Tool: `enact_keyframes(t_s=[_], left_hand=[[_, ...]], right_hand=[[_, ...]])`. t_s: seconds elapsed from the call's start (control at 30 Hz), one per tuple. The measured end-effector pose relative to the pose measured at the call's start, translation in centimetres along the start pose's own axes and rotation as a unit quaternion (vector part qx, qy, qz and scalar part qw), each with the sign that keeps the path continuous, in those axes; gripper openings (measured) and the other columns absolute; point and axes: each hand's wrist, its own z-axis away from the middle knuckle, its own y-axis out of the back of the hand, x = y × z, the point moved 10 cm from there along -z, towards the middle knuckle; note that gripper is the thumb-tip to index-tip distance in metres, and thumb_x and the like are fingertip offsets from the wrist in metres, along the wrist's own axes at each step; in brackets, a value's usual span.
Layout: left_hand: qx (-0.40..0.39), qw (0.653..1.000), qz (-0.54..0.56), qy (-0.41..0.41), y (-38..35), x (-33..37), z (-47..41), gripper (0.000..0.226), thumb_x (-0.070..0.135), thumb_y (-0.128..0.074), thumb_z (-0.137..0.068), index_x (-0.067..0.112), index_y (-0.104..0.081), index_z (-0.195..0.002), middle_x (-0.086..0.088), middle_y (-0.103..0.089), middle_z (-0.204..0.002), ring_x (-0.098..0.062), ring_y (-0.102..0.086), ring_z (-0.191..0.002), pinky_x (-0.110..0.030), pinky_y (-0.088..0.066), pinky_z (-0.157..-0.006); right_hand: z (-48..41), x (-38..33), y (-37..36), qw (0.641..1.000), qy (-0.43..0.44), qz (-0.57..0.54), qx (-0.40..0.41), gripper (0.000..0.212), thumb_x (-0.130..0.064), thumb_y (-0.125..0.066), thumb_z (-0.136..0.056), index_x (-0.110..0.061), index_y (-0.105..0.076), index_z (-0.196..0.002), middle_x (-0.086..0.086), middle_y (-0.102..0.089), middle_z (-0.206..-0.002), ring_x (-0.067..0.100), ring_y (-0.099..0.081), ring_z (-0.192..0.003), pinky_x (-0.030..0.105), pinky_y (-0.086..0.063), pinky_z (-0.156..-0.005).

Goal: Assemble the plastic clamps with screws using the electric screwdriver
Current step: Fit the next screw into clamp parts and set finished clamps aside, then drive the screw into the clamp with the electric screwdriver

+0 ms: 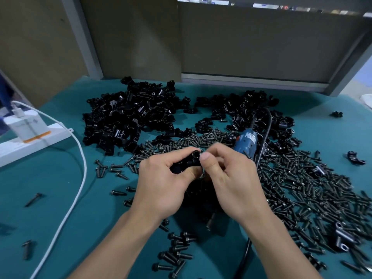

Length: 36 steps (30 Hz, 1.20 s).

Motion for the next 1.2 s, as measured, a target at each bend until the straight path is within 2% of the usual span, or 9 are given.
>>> enact_keyframes(t_s=[0.1,0.23,0.4,0.57,0.73,0.87,1.03,1.13,1.2], left_hand=[[0.007,1.0,0.011,0.007,0.1,-0.2,0.0,0.043,0.015,-0.089,-0.08,0.052,-0.078,-0.1,0.037,-0.073,-0.09,0.009,-0.072,-0.082,-0.003,-0.05,-0.068],[-0.001,1.0,0.005,-0.001,0.0,0.2,0.1,0.047,0.013,-0.09,-0.078,0.054,-0.076,-0.097,0.035,-0.074,-0.088,0.003,-0.074,-0.081,-0.003,-0.05,-0.069],[0.006,1.0,0.02,0.005,0.3,0.3,-0.1,0.043,0.015,-0.09,-0.079,0.05,-0.077,-0.101,0.037,-0.073,-0.089,0.01,-0.072,-0.081,-0.004,-0.051,-0.069],[-0.006,1.0,-0.005,-0.005,0.1,0.4,0.2,0.042,0.016,-0.091,-0.077,0.049,-0.079,-0.102,0.036,-0.074,-0.088,0.01,-0.072,-0.083,-0.002,-0.049,-0.07],[-0.008,1.0,0.001,-0.01,-0.2,0.3,0.2,0.04,0.019,-0.09,-0.08,0.05,-0.079,-0.103,0.039,-0.072,-0.091,0.012,-0.071,-0.084,-0.003,-0.05,-0.069],[-0.006,1.0,-0.017,-0.022,-0.5,0.2,0.3,0.048,0.019,-0.09,-0.079,0.059,-0.075,-0.101,0.038,-0.073,-0.096,0.006,-0.073,-0.085,-0.006,-0.053,-0.074],[0.023,0.999,-0.002,0.044,0.5,-1.7,0.0,0.052,0.034,-0.09,-0.079,0.078,-0.064,-0.092,0.024,-0.076,-0.111,-0.003,-0.075,-0.085,-0.02,-0.062,-0.079],[0.038,0.998,-0.004,0.055,1.2,-1.9,-0.2,0.054,0.034,-0.089,-0.079,0.079,-0.062,-0.09,0.023,-0.075,-0.108,0.009,-0.071,-0.08,-0.009,-0.055,-0.07],[0.039,0.997,0.001,0.06,1.3,-2.1,-0.4,0.05,0.034,-0.089,-0.079,0.077,-0.063,-0.086,0.018,-0.077,-0.108,0.004,-0.067,-0.056,-0.009,-0.053,-0.06]], right_hand=[[0.0,-0.1,-0.3,1.0,0.001,-0.008,-0.024,0.021,-0.025,-0.062,-0.102,-0.03,-0.057,-0.082,-0.007,-0.061,-0.059,0.014,-0.05,-0.051,0.028,-0.04,-0.049],[-0.3,0.1,-0.1,1.0,-0.001,0.009,0.001,0.046,-0.034,-0.055,-0.105,-0.024,-0.045,-0.061,-0.011,-0.048,-0.053,0.008,-0.044,-0.051,0.018,-0.033,-0.049],[0.0,0.1,-0.2,0.999,0.002,-0.032,-0.022,0.022,-0.028,-0.062,-0.102,-0.03,-0.058,-0.08,-0.007,-0.057,-0.057,0.008,-0.047,-0.05,0.026,-0.039,-0.048],[-0.4,0.2,-0.4,0.999,0.002,-0.019,-0.033,0.045,-0.031,-0.057,-0.105,-0.028,-0.048,-0.061,-0.008,-0.043,-0.051,0.007,-0.04,-0.051,0.02,-0.031,-0.05],[-0.2,0.1,0.0,0.999,0.014,-0.02,-0.027,0.024,-0.031,-0.06,-0.1,-0.026,-0.056,-0.077,-0.004,-0.057,-0.059,0.008,-0.047,-0.053,0.02,-0.036,-0.051],[-0.4,0.0,0.6,1.0,0.008,0.003,-0.005,0.046,-0.048,-0.046,-0.107,-0.027,-0.052,-0.066,-0.006,-0.052,-0.056,0.009,-0.048,-0.053,0.021,-0.034,-0.051],[0.3,4.9,5.9,0.961,-0.195,0.147,0.128,0.018,-0.046,-0.055,-0.1,-0.028,-0.057,-0.097,-0.008,-0.065,-0.074,0.007,-0.058,-0.065,0.03,-0.041,-0.059],[1.4,7.7,6.5,0.928,-0.31,0.198,0.059,0.037,-0.054,-0.058,-0.098,-0.022,-0.047,-0.111,0.001,-0.064,-0.084,0.021,-0.059,-0.074,0.038,-0.044,-0.066],[1.6,8.1,6.6,0.916,-0.354,0.187,0.031,0.052,-0.068,-0.057,-0.093,-0.021,-0.045,-0.113,0.005,-0.066,-0.092,0.028,-0.063,-0.083,0.04,-0.05,-0.074]])
